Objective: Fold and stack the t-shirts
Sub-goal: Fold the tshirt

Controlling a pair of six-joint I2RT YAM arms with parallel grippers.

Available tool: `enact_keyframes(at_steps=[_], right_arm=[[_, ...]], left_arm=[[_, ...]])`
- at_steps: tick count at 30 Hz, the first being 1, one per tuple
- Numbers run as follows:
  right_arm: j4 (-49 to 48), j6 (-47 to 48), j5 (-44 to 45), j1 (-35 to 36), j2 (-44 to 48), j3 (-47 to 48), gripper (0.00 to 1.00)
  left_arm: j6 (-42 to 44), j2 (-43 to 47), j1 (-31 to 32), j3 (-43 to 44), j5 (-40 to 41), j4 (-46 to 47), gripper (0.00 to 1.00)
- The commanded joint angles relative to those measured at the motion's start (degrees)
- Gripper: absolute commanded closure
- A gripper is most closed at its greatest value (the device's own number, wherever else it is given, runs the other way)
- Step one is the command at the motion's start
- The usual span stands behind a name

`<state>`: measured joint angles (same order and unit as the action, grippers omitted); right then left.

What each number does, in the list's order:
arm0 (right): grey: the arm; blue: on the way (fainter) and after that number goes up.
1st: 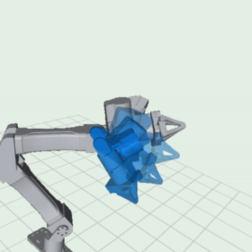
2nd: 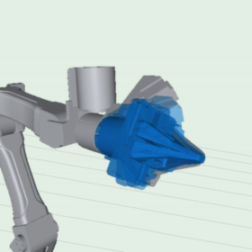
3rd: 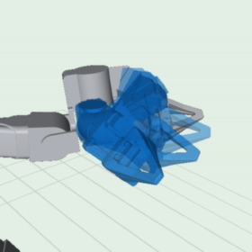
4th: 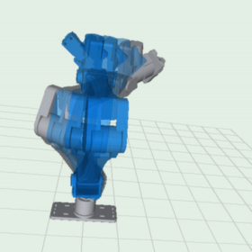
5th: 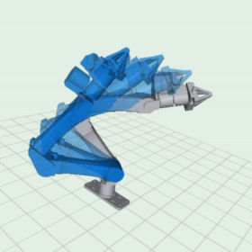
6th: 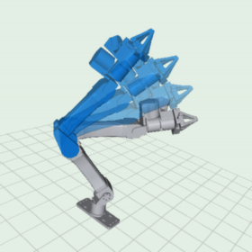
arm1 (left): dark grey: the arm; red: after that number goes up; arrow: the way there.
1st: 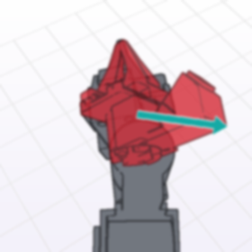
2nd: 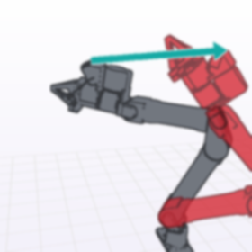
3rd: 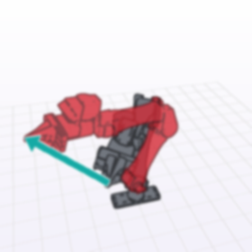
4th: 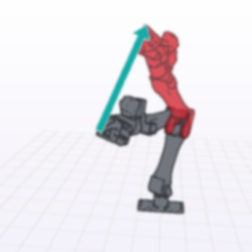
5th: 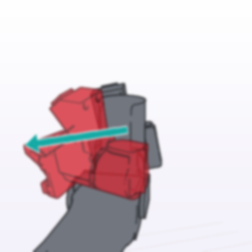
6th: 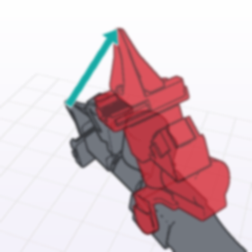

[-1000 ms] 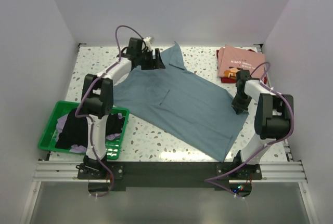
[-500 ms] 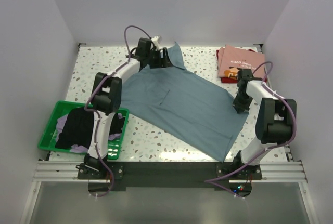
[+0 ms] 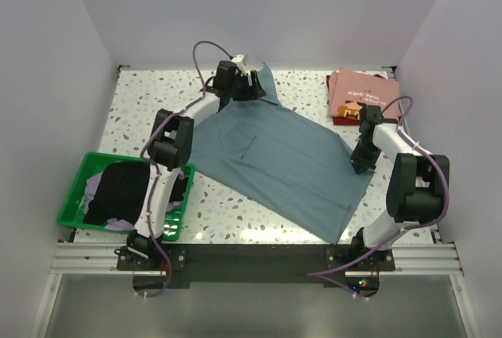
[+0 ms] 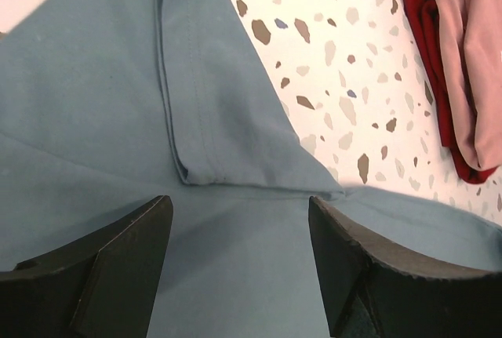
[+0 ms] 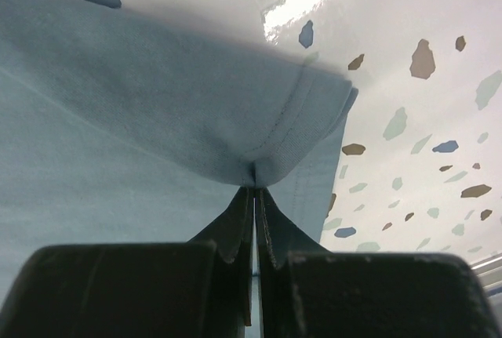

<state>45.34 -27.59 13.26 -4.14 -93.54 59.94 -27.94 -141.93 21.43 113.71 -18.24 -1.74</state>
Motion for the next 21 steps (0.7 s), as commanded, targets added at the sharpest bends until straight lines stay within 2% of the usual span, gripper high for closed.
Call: enact_keyframes(at_steps=[1, 12, 14, 21], right_arm=[[1.2, -0.4, -1.2, -0.2, 2.3, -0.9, 0.99], [1.9, 0.3, -2.1, -0.1, 2.6, -1.3, 0.99], [1.8, 0.2, -2.5, -0.2, 2.4, -1.1, 0.99], [1.9, 0.3, -2.9, -0.1, 1.9, -0.6, 0.99]], left_arm=[[0.3, -1.2, 0.3, 3.9, 3.1, 6.1, 0.26], [0.2, -6.5, 1.1, 10.2, 3.1, 5.3, 0.35], [0.7, -6.8, 1.2, 10.4, 5.2, 3.7, 0.35], [0.6, -7.5, 1.6, 10.3, 4.4, 3.2, 0.4]])
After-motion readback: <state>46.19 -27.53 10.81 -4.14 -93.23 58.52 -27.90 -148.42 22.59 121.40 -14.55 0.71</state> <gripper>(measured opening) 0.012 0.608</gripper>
